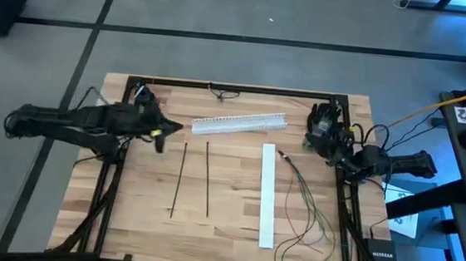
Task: Ziptie cables
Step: Wrap the right black zip-tie around the cable wires
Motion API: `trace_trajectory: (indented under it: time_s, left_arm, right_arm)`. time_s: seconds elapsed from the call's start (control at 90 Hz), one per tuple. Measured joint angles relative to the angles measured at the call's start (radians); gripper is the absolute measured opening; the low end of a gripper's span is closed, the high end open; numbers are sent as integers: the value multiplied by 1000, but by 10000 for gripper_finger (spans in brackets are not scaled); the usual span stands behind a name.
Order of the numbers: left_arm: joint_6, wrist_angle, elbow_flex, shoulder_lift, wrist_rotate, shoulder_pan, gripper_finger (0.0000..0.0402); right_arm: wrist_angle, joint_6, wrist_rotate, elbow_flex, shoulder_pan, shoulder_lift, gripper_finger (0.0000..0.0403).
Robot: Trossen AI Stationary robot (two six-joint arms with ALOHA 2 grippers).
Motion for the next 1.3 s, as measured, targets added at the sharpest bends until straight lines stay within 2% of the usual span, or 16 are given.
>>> trace_trajectory:
  time_s: [0.178,0.3,0.489,0.622,0.722,0.811,0.911,1.056,1.3]
  left_arm:
    - [2,148,7,113,6,2,0]
    - [-117,133,61,215,10,15,7]
    - [-175,-104,271,422,11,18,60]
    - [-293,-312,368,552,13,18,104]
    - [-409,-349,370,624,40,25,127]
    - [-453,-334,370,696,50,32,136]
    - [-433,-275,370,782,50,45,139]
    - [-430,-272,370,898,61,64,139]
    - [-409,-259,369,960,62,95,139]
  right_arm:
    - [9,44,127,0,0,0,0]
    - [5,62,106,0,0,0,1]
    - [-7,-13,34,0,0,0,32]
    - [-33,-71,-12,0,0,0,70]
    - [-101,-70,-45,0,0,3,93]
    - [-162,-68,-56,0,0,5,107]
    - [-232,-67,-57,0,0,10,115]
    - [-270,-59,-56,0,0,9,115]
    - [-271,-59,-55,0,0,9,115]
